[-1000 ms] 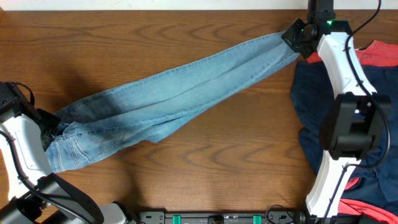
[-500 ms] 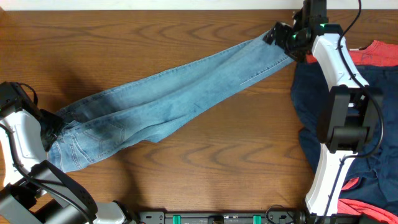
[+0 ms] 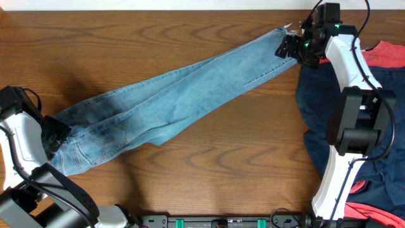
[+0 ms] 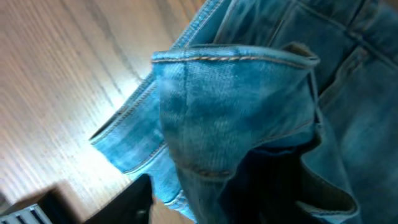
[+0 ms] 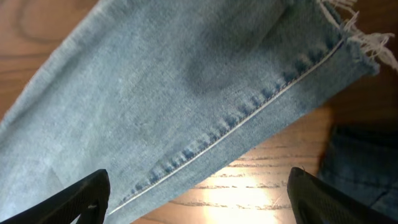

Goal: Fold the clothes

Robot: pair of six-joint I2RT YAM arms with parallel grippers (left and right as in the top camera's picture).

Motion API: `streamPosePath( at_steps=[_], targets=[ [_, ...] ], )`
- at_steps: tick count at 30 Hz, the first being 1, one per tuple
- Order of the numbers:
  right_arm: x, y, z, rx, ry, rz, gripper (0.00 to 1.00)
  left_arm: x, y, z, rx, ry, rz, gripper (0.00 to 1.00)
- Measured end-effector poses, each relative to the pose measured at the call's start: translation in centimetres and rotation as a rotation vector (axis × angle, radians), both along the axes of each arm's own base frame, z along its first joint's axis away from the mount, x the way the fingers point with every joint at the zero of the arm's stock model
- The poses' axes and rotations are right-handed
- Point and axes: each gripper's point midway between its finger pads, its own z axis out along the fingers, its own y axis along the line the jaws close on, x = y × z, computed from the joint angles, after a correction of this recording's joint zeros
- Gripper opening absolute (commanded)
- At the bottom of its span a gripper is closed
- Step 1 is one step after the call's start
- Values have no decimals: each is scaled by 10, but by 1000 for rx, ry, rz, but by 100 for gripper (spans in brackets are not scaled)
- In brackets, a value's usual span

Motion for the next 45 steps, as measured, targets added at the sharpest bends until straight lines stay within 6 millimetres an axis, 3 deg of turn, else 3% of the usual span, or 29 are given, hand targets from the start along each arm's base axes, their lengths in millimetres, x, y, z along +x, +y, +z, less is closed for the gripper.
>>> streamPosePath(
  at_steps=[2, 5, 7, 10, 15, 23, 27, 33, 38, 41, 42, 45],
  targets=[
    [0, 0, 0, -4, -5, 9, 84, 1, 2, 0, 10, -4, -3, 63],
    [5, -3, 1, -25, -30, 24, 69, 7, 7, 2, 28, -28, -6, 70],
    [11, -7, 2, -52, -57, 20, 63, 12, 8, 2, 33, -50, -9, 82],
    [24, -12, 7, -80, -114, 20, 52, 20, 7, 3, 18, -86, -12, 84],
    [41, -16, 8, -98, -182, 7, 56, 24, 2, 2, -11, -109, -20, 89],
    [47, -18, -35, -84, -135, -31, 63, 28, -8, 3, -58, -140, -41, 96],
    [54, -18, -48, -41, -151, -35, 60, 37, -16, 12, -93, -200, -72, 98],
    [68, -11, -49, 42, -198, -49, 54, 42, -24, 35, -91, -278, -113, 98],
    [74, -5, -50, 90, -215, -55, 39, 36, -31, 43, -101, -273, -136, 98],
    [78, -2, -52, 111, -228, -58, 9, 35, -32, 42, -106, -268, -144, 98],
    [78, -2, -53, 116, -229, -58, 3, 34, -33, 42, -109, -266, -145, 98],
    [82, 5, -50, 155, -249, -42, 1, 32, -35, 40, -120, -258, -145, 98]
  ],
)
